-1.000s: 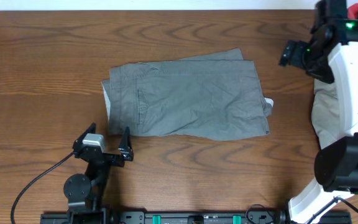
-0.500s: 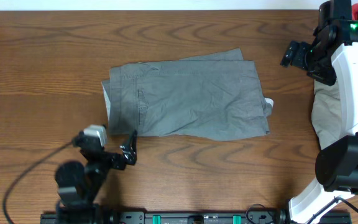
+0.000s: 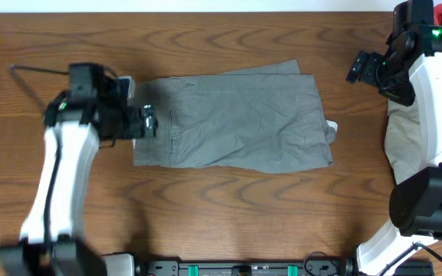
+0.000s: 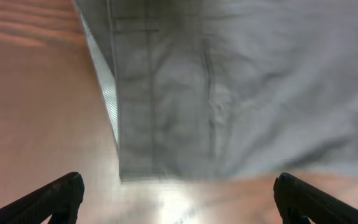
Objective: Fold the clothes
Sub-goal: 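Reach the left gripper to the left edge of the trousers, then grasp the trousers' left edge with the left gripper and lift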
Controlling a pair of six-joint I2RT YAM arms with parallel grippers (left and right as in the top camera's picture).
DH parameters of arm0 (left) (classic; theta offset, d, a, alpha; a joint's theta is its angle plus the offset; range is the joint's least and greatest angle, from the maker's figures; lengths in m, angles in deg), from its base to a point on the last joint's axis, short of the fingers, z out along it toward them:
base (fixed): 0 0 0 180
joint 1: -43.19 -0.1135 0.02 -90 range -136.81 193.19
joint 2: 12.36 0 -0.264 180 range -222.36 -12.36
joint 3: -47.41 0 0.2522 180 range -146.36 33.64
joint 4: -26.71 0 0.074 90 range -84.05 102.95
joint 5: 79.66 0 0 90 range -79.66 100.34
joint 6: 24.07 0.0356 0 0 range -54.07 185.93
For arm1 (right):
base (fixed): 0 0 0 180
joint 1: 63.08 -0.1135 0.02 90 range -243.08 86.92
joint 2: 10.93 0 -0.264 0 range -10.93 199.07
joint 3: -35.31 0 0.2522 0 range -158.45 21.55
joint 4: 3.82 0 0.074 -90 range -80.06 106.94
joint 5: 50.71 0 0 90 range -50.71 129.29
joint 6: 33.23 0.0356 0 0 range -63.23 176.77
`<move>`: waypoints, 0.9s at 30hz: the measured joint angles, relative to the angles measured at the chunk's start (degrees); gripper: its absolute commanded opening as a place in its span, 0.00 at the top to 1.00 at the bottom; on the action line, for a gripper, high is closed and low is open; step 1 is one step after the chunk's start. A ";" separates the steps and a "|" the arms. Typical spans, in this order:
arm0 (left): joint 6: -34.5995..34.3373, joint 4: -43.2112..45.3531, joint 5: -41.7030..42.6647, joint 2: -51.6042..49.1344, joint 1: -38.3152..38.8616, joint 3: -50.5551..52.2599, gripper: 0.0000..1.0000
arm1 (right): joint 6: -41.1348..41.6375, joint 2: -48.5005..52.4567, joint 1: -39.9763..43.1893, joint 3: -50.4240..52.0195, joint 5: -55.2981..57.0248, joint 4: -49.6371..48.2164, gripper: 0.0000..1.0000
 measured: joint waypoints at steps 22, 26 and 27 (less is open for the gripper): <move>-0.70 8.31 9.07 -21.92 -9.16 0.00 0.02 | 0.00 0.00 0.00 0.00 -0.02 0.00 0.01; -0.55 9.16 10.36 -22.93 -8.13 -0.50 0.02 | -0.02 0.00 0.00 0.00 0.00 -0.04 0.01; -0.55 9.16 10.58 -23.15 -8.00 -0.72 0.01 | 0.00 0.00 0.00 0.00 0.00 -0.02 0.01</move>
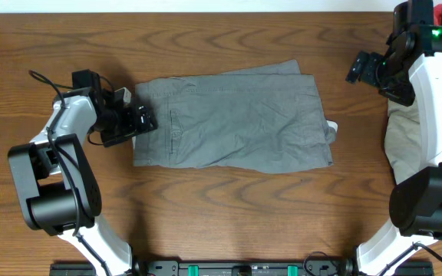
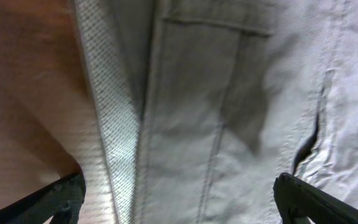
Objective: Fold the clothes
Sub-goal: 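Grasp the trousers' left edge with the left gripper and lift, then fold the lifted edge rightward over the trousers with the left gripper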
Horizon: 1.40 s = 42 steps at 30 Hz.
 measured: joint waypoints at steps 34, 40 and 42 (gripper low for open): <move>-8.96 -37.44 -15.45 8.92 4.52 -28.89 0.94 | 0.00 0.00 0.00 0.00 0.00 0.00 0.01; -10.40 -39.36 -15.87 13.55 14.19 -29.77 0.94 | 0.00 0.00 0.00 0.00 0.00 0.00 0.01; -11.39 -38.58 -15.89 13.44 17.20 -29.75 0.94 | 0.00 0.00 0.00 0.00 -0.02 0.00 0.01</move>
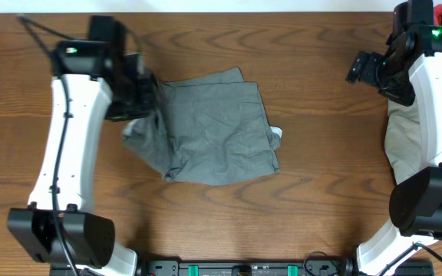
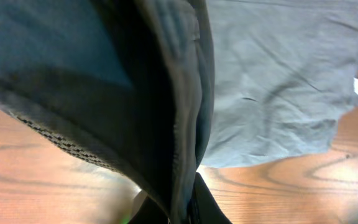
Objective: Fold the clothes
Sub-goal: 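Fold the lifted edge rightward over the trousers with the left gripper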
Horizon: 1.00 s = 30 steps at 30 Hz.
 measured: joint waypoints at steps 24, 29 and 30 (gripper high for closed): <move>-10.36 16.50 0.55 -12.96 22.95 1.79 0.94 | 0.00 0.00 0.00 0.00 0.00 0.00 0.01; -11.13 18.34 1.57 -16.39 24.83 1.79 0.59 | 0.00 0.00 0.00 0.00 0.00 0.00 0.01; -11.39 18.34 1.81 -16.94 24.98 1.79 0.59 | 0.00 0.00 0.00 0.00 0.02 0.00 0.01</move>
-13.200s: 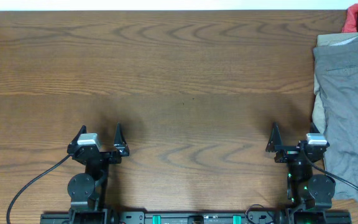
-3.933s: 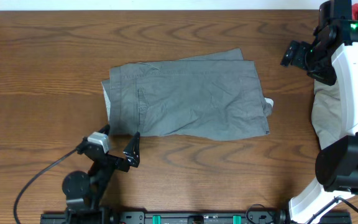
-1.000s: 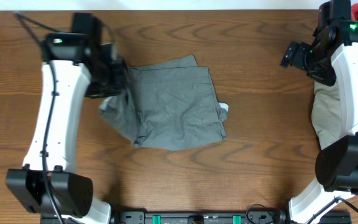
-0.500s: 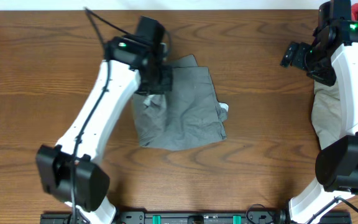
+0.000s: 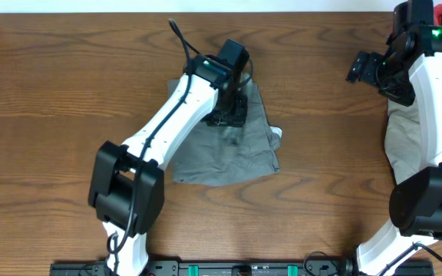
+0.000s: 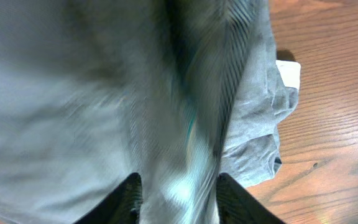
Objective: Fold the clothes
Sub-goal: 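Fold the lifted edge rightward over the trousers with the left gripper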
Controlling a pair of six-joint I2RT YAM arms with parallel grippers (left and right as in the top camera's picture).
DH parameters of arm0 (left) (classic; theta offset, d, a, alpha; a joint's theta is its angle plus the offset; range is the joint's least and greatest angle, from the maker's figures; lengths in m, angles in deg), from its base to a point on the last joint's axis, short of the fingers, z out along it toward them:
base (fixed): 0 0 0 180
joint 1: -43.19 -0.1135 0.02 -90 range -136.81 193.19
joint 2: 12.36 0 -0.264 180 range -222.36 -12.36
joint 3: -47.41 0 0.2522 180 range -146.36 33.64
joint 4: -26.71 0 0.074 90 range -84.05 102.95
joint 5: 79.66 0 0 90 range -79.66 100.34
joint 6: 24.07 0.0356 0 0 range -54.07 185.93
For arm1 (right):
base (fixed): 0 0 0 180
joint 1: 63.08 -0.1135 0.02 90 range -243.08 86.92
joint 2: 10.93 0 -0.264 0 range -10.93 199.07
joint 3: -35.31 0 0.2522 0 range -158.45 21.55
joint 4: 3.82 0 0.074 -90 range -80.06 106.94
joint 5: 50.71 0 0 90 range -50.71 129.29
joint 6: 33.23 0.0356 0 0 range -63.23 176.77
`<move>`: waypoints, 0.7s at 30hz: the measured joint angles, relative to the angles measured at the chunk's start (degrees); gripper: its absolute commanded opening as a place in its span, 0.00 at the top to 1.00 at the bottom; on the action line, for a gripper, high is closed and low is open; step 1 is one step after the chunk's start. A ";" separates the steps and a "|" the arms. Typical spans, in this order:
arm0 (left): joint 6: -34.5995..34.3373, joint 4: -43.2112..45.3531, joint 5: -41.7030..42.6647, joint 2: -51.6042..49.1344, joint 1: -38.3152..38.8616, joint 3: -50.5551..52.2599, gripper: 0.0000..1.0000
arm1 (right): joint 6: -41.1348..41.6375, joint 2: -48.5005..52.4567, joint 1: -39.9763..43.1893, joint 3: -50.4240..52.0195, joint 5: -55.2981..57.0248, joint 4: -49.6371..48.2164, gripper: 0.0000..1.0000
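Note:
Grey trousers [image 5: 229, 153] lie on the wooden table, folded over into a squarish stack; in the left wrist view the grey fabric [image 6: 55, 93] fills the frame, blurred. My left gripper [image 5: 232, 107] hovers over the stack's far right part. Its fingers [image 6: 129, 194] stand partly apart with a ridge of cloth between them, so the gripper [image 6: 180, 180] is open around the fabric. A white label [image 5: 277, 132] pokes out at the right edge. My right gripper [image 5: 357, 67] hangs at the far right, away from the trousers, its jaws unclear.
A pale heap of other clothes [image 5: 401, 138] lies at the right edge behind the right arm. Bare wood table [image 5: 67, 92] stretches to the left and in front of the stack.
My left gripper has gone from the left end of the trousers to over their right part. The lifted left end now lies on the stack, and the fingers have come apart.
The trousers lay flat and long, with my left gripper open at their left waistband end. Then it was shut on that end and held it raised, the garment drawn shorter. Now that end lies folded over the right half, fingers parted.

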 measured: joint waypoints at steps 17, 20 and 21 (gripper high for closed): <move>-0.22 -9.68 2.51 4.63 -3.52 0.09 0.71 | -0.02 0.00 0.00 0.00 -0.02 0.00 0.01; -0.22 -8.15 3.72 5.40 -4.42 0.57 0.73 | 0.00 0.00 0.00 0.00 0.00 0.00 0.01; -0.17 -7.17 4.33 5.40 -4.13 1.18 0.73 | 0.00 0.00 0.00 0.00 -0.02 0.00 0.01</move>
